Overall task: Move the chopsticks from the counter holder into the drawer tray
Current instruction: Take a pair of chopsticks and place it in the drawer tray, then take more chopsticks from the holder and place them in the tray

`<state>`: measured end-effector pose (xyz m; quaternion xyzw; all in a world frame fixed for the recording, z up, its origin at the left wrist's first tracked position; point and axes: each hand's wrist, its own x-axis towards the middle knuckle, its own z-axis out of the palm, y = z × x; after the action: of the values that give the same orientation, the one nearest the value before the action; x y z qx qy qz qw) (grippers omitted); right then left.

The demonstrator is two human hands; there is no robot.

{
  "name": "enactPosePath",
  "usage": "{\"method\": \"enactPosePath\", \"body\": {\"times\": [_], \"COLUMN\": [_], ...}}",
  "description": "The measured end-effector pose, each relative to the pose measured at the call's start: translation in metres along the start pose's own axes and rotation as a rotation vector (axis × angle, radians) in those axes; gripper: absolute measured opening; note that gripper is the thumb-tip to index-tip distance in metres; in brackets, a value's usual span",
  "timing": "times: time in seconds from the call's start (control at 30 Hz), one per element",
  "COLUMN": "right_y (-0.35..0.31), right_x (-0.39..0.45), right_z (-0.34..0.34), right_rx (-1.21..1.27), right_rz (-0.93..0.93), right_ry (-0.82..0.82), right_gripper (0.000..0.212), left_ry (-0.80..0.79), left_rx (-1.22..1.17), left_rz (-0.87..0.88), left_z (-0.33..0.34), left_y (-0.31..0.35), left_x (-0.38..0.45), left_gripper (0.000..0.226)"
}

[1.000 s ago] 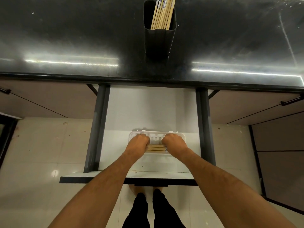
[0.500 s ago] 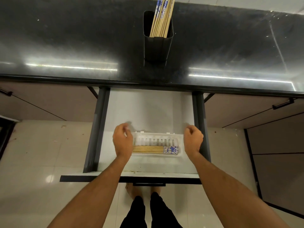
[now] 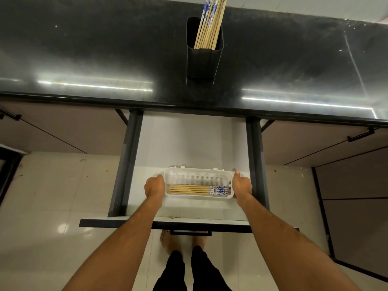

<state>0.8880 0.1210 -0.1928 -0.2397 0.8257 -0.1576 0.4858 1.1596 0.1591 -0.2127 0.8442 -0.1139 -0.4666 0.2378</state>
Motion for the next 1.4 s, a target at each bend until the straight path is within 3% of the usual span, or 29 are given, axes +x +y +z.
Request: {"method": "enactPosePath", "body": {"times": [0.17, 1.0, 1.1, 1.27, 1.4], "right_y": [0.0, -0.004, -0.016, -0.066, -0.118], "right_x": [-0.003, -0.011, -0.017, -0.035, -0.058], "right_z": [0.002, 0.002, 0.0, -0.003, -0.006], "right_rx": [-0.083, -0.162, -0.287, -0.67, -0.841], "right_rz": [-0.017, -0.121, -0.334, -0.814, -1.13], "right_ry": [0.009, 0.005, 0.096, 0.232, 0.395], "right_gripper": [0.053, 0.043, 0.046, 0.04, 0.056], "left_ry": [0.017, 0.063, 0.103, 0.286, 0.368], "left_rx": [0.065, 0.183, 0.29, 0.582, 0.662], "left_rz": [0.043, 0.109, 0.301, 0.852, 1.17], "left_z": [0.003, -0.003, -0.011, -0.025, -0.034], "left_y": [0.0, 0.005, 0.022, 0.071, 0.12], "left_x": [-0.003, -0.007, -0.017, -0.036, -0.052], "left_gripper": [0.035, 0.033, 0.036, 0.028, 0.038]}}
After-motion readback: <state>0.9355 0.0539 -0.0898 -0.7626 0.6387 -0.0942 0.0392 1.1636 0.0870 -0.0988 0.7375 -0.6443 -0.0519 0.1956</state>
